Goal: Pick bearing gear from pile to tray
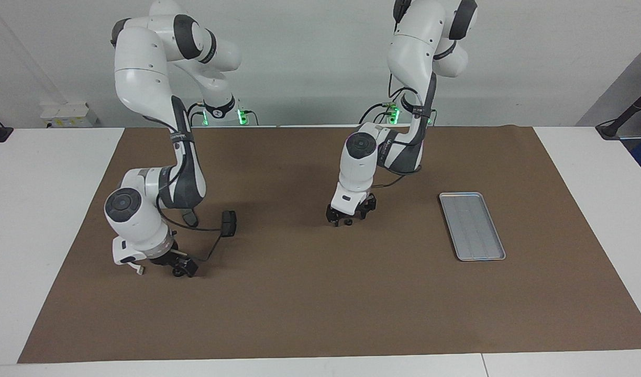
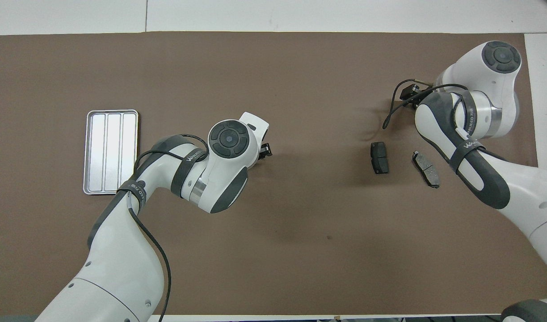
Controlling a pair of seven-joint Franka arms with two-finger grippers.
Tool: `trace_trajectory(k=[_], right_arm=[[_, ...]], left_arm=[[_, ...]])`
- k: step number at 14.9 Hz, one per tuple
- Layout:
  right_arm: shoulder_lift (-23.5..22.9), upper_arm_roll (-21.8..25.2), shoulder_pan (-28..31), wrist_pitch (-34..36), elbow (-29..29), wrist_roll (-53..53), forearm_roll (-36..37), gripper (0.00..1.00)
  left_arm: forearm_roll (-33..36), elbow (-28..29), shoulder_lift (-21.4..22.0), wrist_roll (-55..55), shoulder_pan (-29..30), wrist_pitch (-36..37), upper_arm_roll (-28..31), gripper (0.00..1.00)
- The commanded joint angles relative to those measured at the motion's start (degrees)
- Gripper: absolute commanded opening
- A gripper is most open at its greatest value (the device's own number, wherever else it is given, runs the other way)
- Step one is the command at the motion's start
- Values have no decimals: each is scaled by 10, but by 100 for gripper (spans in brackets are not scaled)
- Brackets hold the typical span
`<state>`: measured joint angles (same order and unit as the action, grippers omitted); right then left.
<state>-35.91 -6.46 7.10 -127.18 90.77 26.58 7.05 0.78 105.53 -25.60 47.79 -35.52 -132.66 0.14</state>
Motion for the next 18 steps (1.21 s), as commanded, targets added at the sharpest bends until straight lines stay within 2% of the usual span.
trace_trajectory(k=[1, 2, 4, 7, 9, 10, 12, 13, 15, 18], right_arm=[[9, -8, 7, -11, 20, 2, 7, 88], [9, -8, 7, -9, 20, 2, 7, 69], [9, -8, 7, -3, 17, 1, 7, 35], [9, -8, 7, -2, 14, 0, 7, 0], [9, -9, 7, -1, 15, -1, 6, 0], [9, -9, 7, 1, 14, -2, 6, 0], [11, -9, 4, 10, 11, -3, 8, 0], [15, -9, -1, 32, 0, -3, 9, 0], [31, -9, -27, 124, -48, -2, 8, 0], [65, -13, -78, 234, -98, 28, -12, 0]], left_arm=[[-7, 27, 22, 6, -5, -13, 5, 33], [-7, 26, 21, 6, -4, -15, 5, 0], [-7, 15, 20, 9, 1, -11, 6, 0], [8, -32, 14, -3, 18, 31, 11, 0], [29, -92, 18, -54, 54, 123, 11, 0], [28, -101, 35, -104, 87, 159, 11, 0], [22, -89, 98, -225, 171, 199, 10, 0], [19, -86, 120, -300, 217, 224, 10, 0], [19, -85, 129, -451, 301, 255, 11, 0], [5, -45, 147, -633, 406, 232, 11, 0]])
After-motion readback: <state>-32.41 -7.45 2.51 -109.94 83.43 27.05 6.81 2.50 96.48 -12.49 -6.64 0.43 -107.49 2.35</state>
